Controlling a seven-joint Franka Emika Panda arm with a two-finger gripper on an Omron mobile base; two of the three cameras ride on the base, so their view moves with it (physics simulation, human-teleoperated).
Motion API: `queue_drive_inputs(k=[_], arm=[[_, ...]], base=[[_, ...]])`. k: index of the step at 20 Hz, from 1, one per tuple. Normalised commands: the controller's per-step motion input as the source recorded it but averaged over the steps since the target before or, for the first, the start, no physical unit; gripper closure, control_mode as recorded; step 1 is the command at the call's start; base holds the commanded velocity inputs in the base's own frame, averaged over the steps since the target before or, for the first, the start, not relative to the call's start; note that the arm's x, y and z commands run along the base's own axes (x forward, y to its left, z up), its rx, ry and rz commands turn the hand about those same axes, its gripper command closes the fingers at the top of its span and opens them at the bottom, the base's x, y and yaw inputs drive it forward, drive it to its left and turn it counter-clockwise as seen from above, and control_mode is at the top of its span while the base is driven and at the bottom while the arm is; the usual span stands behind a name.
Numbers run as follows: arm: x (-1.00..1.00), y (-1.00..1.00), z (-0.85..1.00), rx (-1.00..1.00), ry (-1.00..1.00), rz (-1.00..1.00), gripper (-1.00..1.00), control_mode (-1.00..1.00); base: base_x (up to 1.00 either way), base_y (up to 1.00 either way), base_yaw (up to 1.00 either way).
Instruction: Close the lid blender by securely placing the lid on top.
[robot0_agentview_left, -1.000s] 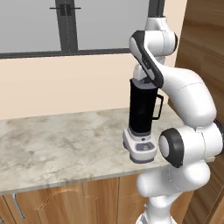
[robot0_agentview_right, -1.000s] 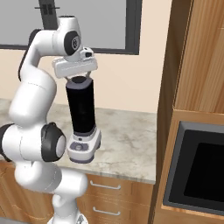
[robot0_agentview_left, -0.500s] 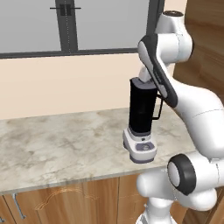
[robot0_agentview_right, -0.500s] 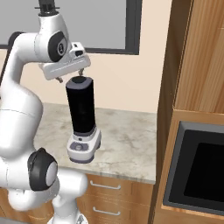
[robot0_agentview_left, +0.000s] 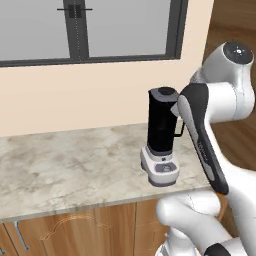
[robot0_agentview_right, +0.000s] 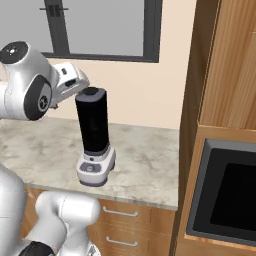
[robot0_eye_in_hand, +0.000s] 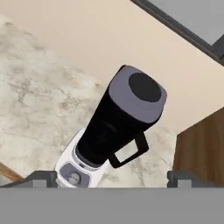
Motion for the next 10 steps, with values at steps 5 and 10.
queue_drive_inputs(k=[5,10], arm=[[-0.8,0.02,0.2,0.0,-0.34,0.01,-1.0,-1.0],[-0.46,0.41,0.18,0.0,-0.09,0.08,-1.0,-1.0]], base=[[0.0,0.0,0.0],[0.0,0.0,0.0]])
